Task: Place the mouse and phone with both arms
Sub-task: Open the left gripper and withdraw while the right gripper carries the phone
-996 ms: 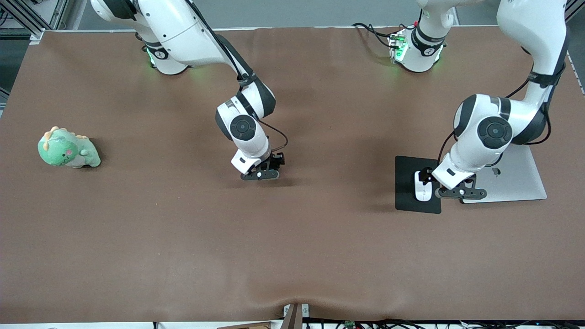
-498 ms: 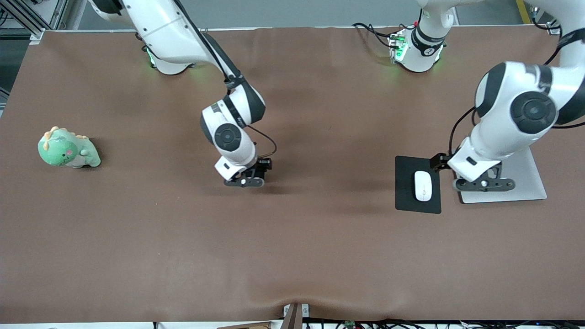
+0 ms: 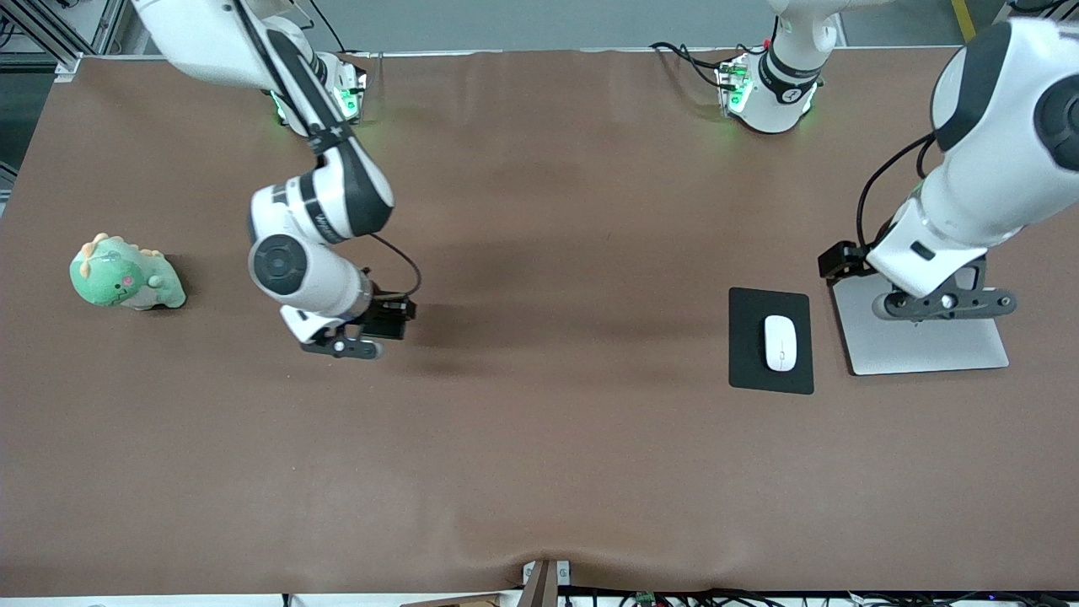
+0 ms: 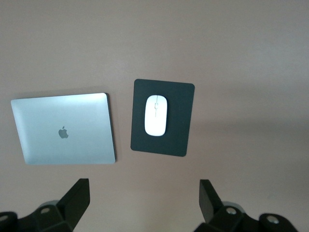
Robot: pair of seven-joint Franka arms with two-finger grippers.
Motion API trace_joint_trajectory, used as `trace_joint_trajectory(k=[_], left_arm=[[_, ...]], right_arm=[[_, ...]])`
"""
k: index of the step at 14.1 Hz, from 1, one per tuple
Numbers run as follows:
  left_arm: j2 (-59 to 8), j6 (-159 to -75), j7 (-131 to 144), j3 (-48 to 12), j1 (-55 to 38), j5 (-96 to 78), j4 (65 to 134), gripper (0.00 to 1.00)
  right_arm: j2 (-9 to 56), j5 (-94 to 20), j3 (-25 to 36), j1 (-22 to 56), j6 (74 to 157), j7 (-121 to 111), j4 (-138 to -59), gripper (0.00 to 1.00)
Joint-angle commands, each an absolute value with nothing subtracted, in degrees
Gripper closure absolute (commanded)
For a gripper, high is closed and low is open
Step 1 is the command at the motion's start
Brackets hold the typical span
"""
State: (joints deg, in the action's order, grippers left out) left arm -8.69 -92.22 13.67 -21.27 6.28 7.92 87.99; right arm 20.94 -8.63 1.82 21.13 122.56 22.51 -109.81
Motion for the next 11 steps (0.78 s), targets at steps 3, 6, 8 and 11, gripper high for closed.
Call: trace_joint_trajectory(k=[3,6,8,11], left_arm=[[-0.71,-83.59,9.86,-8.54,-2.11,2.83,87.8,0.0],[-0.44,-81.84,8.18,-6.07,-2.02,1.58,84.74,0.0],[-0.26,-79.82,6.43,-4.84,-2.02,1.49,83.76,0.0],[1.66,-78.75,5.54,-4.66,-2.2,1.41,84.11,0.0]], right_arm=[[13.1,-8.44,0.7,13.82,123.22,14.87,-119.96,1.0],[11.26,-5.46,1.32,9.16,124.01,10.73,-124.0,1.0],[10.55,-4.66,1.41,6.61,125.32,8.8,-126.2,1.0],[9.84,-3.09,1.49,4.23,128.75,7.12,-129.98,1.0]])
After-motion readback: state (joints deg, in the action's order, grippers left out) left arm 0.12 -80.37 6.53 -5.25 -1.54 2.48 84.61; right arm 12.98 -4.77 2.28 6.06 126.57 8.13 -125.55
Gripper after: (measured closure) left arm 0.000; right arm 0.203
